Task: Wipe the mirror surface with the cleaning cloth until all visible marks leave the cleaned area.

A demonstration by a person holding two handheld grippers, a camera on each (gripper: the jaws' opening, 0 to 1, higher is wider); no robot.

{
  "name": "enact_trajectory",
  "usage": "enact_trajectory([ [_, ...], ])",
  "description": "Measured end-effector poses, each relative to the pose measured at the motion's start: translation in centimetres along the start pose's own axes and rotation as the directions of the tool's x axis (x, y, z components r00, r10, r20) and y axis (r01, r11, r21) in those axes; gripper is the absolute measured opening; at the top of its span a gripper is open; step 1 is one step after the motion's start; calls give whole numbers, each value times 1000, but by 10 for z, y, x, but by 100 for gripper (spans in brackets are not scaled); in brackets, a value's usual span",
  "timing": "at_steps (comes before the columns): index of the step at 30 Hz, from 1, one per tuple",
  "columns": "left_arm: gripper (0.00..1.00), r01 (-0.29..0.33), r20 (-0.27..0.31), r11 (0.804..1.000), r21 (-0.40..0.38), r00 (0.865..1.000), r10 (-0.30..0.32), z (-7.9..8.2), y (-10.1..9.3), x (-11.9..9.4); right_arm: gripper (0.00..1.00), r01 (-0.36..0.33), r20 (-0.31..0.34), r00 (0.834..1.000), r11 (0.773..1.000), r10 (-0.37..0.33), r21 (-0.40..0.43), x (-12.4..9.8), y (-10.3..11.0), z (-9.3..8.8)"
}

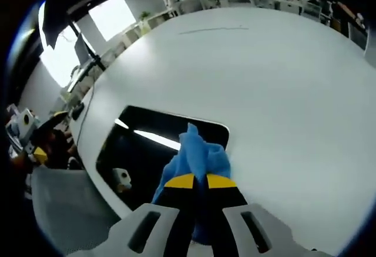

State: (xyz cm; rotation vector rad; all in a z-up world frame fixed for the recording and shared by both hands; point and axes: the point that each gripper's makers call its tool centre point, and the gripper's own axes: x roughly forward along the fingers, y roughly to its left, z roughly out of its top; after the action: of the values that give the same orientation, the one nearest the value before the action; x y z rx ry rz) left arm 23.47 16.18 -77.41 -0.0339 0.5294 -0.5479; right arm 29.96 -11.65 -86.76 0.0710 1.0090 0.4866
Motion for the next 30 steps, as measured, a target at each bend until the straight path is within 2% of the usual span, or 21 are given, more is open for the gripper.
enact_trajectory([
  [3, 100, 9, 1, 1000, 6, 1000, -9, 0, -7, 2, 0, 4, 25, 1000, 1000, -4, 1, -2, 1, -2],
  [7, 100, 14, -2, 1000, 15, 1000, -14, 1, -11, 2, 0, 15, -10, 1000, 998, -15, -66, -9, 9, -17],
  [14, 100, -22, 3, 1000, 11, 1000, 22, -1, -8, -2, 0, 26, -27, 999, 998, -28, -54, -21, 14, -38],
  [22, 100, -81, 22, 996, -29, 996, 82, -8, 5, -8, 0, 16, -48, 999, 998, -19, -63, -24, 15, -44],
  [27, 100, -76, 22, 997, -21, 997, 76, -6, 8, -9, 0, 23, -65, 998, 1000, -24, -12, -23, 15, -43],
  [30, 100, -62, 12, 998, -21, 998, 62, -7, 11, -8, 0, -38, -60, 998, 999, 37, -18, -20, 27, -43],
])
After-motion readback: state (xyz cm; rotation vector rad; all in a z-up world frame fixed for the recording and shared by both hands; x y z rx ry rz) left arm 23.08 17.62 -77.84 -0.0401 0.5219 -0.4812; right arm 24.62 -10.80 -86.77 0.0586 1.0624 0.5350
